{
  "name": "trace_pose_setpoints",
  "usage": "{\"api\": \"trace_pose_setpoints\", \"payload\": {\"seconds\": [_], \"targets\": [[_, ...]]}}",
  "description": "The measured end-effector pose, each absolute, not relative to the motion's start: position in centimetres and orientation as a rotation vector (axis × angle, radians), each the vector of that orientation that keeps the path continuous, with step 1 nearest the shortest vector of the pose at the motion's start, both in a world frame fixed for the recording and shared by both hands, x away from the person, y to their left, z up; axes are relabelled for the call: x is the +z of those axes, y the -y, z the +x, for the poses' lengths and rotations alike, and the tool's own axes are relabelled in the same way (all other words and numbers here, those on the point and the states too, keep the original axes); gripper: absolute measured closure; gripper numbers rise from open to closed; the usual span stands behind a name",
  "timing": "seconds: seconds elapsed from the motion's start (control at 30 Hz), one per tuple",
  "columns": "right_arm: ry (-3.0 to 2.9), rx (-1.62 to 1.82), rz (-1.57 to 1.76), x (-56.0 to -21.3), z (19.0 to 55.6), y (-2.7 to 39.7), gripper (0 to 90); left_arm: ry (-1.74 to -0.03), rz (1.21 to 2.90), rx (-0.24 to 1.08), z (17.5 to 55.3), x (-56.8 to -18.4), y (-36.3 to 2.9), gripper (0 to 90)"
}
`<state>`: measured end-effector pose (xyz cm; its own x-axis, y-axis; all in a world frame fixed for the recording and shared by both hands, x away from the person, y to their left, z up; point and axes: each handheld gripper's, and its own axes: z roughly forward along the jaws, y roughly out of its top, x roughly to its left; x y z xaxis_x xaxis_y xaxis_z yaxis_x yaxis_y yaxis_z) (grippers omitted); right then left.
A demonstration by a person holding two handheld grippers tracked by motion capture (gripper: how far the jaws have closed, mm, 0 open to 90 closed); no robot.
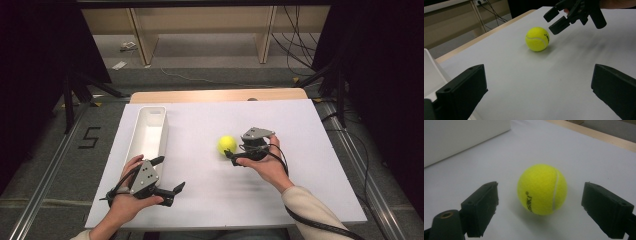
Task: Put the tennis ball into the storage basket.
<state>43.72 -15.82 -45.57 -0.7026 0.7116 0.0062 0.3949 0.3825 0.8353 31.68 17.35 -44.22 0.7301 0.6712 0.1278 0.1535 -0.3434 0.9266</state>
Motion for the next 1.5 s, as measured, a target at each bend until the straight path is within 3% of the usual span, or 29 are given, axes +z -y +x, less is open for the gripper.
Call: {"api": "trace_pose_setpoints", "payload": {"seconds": [1.5], "targets": [[-2.356,1.116,1.023,-48.9,47.1,12.7,13.4,-0.635,1.883,0.609,31.6,-44.2,-17.4,0.0]]}}
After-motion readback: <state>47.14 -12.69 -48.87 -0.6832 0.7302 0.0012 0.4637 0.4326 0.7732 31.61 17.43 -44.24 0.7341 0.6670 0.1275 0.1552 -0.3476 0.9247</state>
